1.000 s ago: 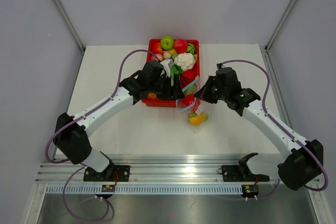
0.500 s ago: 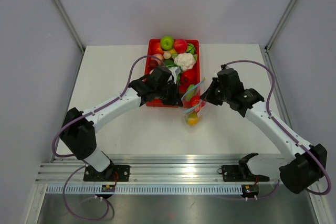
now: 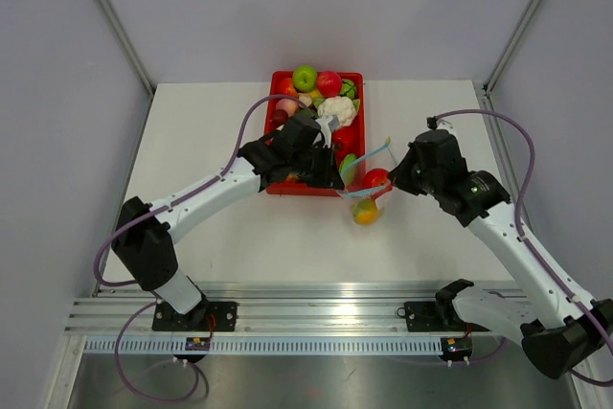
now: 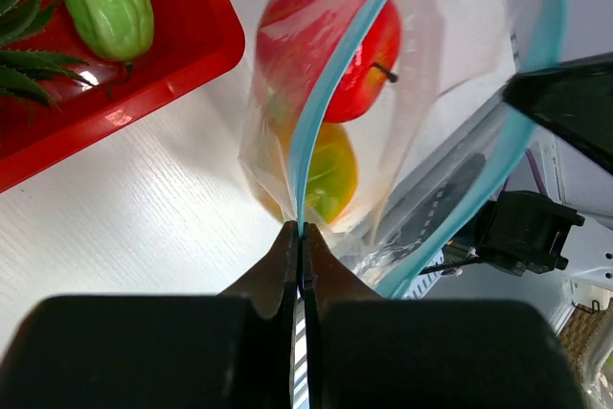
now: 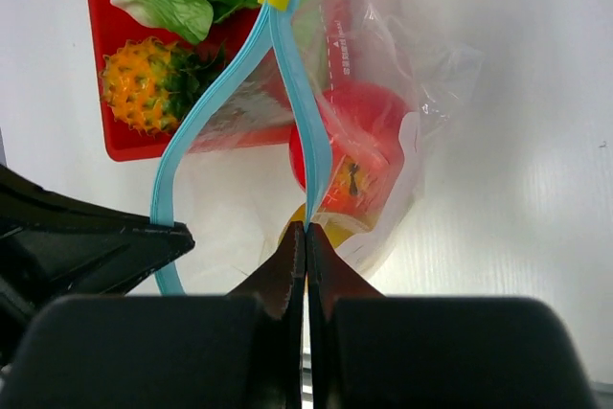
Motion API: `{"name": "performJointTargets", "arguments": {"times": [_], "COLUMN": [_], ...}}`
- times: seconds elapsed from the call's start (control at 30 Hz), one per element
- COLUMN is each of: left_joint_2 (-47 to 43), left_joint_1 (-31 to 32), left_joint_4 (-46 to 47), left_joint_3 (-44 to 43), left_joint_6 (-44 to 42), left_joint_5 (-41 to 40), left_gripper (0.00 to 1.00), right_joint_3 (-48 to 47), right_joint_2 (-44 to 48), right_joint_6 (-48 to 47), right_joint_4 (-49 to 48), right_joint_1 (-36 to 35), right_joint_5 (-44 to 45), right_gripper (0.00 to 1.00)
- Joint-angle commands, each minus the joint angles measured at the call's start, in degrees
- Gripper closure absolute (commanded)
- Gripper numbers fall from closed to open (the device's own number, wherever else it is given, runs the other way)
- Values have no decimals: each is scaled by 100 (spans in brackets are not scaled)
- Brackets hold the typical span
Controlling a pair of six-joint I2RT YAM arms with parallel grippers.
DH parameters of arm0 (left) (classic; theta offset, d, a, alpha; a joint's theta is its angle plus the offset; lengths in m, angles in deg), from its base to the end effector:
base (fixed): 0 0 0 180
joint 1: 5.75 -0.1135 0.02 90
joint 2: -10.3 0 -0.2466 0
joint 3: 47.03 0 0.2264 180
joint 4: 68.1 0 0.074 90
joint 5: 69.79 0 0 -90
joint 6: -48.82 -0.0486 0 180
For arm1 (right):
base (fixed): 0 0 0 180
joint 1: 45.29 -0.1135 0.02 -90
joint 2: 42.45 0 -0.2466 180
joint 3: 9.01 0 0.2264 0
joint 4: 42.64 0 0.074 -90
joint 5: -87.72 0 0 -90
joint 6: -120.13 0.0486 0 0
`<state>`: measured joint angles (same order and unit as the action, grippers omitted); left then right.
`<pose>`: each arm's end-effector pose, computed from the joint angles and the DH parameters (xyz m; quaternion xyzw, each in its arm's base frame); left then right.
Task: Place the food in the zip-top bag and seal the zipper
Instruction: Adjust the zipper food storage bag at the center of the board.
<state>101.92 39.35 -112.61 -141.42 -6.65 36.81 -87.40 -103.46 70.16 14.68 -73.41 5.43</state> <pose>0.2323 -0.2528 0.2907 0.1419 0.8938 -0.3602 0.2264 0.1885 0.0933 0.3184 0.1221 0.8962 0.1861 0.3838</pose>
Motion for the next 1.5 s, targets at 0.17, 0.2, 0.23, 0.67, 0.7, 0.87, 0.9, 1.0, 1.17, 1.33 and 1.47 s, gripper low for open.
{"name": "performJointTargets", "arguments": {"times": [0.17,0.2,0.23,0.67,0.7,0.87,0.9,1.0,1.17,1.33,1.47], "left_joint_2": [-135,-170,-222,251,295,533,516,305,522,1209,1131], "left_joint_1": [-10,-10,-10,192,218,253,253,271,289,350,368], "left_joint_4": [67,76,102,840,814,560,490,392,611,884,622], "left_joint_3": [-193,-175,-149,-8,-34,-332,-411,-588,-492,-96,-341], "left_joint_6": [37,63,89,520,512,380,362,257,283,353,178], "left_joint_5": [-420,-577,-657,-263,-141,-8,10,1,80,423,485], "left_gripper": [100,100,100,100,100,100,100,100,100,100,100], "right_joint_3": [-465,-509,-561,607,581,-86,-226,-579,104,906,599], "right_joint_2": [142,229,413,265,274,125,107,186,152,-165,-201], "right_joint_6": [-250,-250,-250,-136,-136,-346,-434,-522,-479,-294,-364], "right_joint_4": [918,928,894,1026,990,911,955,981,902,534,612], "right_joint_1": [-27,-27,-27,-27,-27,-27,-27,-27,-27,-27,-27], "right_joint_5": [575,505,347,205,205,346,354,433,741,539,495], "right_gripper": [100,100,100,100,100,100,100,100,100,100,100]}}
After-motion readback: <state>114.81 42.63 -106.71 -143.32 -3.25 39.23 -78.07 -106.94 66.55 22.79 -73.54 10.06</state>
